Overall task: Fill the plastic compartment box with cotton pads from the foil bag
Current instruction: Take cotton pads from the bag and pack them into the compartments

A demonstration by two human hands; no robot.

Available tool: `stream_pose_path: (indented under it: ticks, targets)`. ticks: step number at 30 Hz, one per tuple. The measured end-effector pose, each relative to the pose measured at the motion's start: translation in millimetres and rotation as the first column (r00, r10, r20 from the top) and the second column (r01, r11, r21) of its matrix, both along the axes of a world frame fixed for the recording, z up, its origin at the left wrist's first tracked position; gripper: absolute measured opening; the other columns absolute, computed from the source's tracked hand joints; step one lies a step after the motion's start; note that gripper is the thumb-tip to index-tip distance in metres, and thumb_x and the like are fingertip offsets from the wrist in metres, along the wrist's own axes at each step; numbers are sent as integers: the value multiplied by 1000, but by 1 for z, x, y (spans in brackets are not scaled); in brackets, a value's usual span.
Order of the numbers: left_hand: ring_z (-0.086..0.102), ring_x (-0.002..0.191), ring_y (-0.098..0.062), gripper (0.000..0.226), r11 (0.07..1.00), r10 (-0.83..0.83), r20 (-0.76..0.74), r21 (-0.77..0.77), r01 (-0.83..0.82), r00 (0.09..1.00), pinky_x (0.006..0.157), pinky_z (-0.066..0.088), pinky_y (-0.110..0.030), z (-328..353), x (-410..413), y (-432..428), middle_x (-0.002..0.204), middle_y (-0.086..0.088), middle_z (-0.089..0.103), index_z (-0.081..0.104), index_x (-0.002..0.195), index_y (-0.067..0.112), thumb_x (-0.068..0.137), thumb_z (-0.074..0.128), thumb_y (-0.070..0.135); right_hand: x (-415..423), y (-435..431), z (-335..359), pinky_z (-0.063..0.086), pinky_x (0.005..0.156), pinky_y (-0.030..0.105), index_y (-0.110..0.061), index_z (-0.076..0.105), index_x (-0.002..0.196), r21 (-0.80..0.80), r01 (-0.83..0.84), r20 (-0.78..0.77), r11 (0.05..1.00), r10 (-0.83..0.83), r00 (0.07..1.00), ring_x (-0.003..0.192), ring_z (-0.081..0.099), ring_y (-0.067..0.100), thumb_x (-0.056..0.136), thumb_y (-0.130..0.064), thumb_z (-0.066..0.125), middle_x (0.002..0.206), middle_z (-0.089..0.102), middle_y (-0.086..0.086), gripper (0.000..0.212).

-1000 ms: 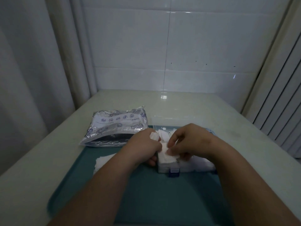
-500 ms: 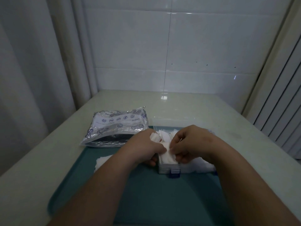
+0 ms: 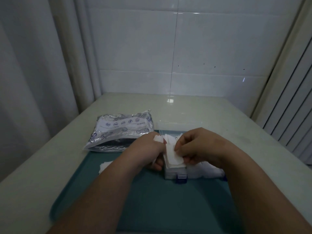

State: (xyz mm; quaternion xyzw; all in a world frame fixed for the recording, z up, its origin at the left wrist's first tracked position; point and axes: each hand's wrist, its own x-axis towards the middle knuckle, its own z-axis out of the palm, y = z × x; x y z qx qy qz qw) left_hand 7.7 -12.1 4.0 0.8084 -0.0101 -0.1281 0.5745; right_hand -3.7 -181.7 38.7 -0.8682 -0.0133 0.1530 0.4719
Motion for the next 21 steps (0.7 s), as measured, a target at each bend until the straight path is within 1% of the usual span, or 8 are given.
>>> stream_pose_path:
  ticks: [3, 5, 8, 10, 13, 15, 18, 21]
  targets:
    - [59, 52, -24, 9, 1000, -7, 19, 2, 7, 1000, 53, 53, -30, 0, -1, 0, 66, -13, 61, 58, 97, 10, 88, 58, 12, 1, 4, -3, 54, 57, 23, -7, 74, 81, -119, -13, 14, 993, 15, 1000, 57, 65, 15, 81, -5, 73, 65, 69, 7, 2]
    - [60, 53, -22, 19, 998, -24, 61, 51, 21, 998, 52, 52, -29, -3, -2, 0, 73, -10, 64, 59, 95, 15, 80, 70, 12, 1, 5, -4, 55, 56, 23, -7, 73, 82, -152, -19, 22, 988, 22, 1000, 55, 65, 14, 79, -7, 75, 64, 70, 7, 4]
    - [62, 58, -20, 33, 982, -12, 152, 186, -17, 988, 48, 51, -25, -5, -3, 0, 87, -5, 66, 59, 94, 21, 70, 77, 10, 1, 7, -6, 54, 54, 22, -4, 73, 83, -159, -26, 26, 987, 31, 999, 51, 64, 12, 79, -6, 76, 64, 70, 7, 6]
    - [63, 63, -17, 36, 976, -1, 185, 214, -40, 983, 47, 51, -23, -4, -3, 0, 92, -2, 65, 59, 97, 22, 69, 79, 11, 1, 7, -8, 54, 55, 21, -5, 74, 83, -152, -26, 28, 988, 31, 999, 52, 65, 12, 79, -7, 75, 64, 70, 7, 5]
    - [65, 69, -18, 37, 971, -19, 187, 238, -27, 982, 55, 54, -28, -5, -2, 2, 92, -1, 66, 59, 97, 25, 68, 80, 15, 1, 6, -8, 55, 57, 22, -7, 75, 82, -132, -41, 25, 990, 45, 999, 54, 66, 12, 80, -7, 75, 65, 71, 6, 2]
    - [64, 75, -20, 34, 974, -12, 178, 226, -29, 984, 63, 54, -34, -5, 0, 3, 93, -2, 66, 60, 96, 25, 69, 78, 16, 1, 5, -8, 55, 59, 22, -8, 76, 82, -113, -56, 12, 992, 58, 998, 55, 66, 11, 80, -8, 75, 65, 72, 5, 2]
    - [58, 75, -16, 29, 986, 55, 207, 141, -85, 977, 60, 43, -28, -3, 2, 3, 93, -1, 65, 62, 97, 25, 73, 69, 10, 0, 4, -6, 52, 61, 21, -14, 77, 81, -121, -89, 35, 989, 94, 995, 59, 63, 11, 81, -14, 73, 67, 71, 0, 4]
    - [53, 65, -19, 45, 992, 126, 173, -39, -122, 977, 53, 38, -26, 1, 2, 2, 92, -7, 63, 57, 108, 31, 71, 59, 5, 0, -5, 0, 49, 59, 22, -16, 76, 85, -85, -27, 129, 996, 38, 991, 62, 57, 10, 84, -16, 68, 72, 69, 0, 9]
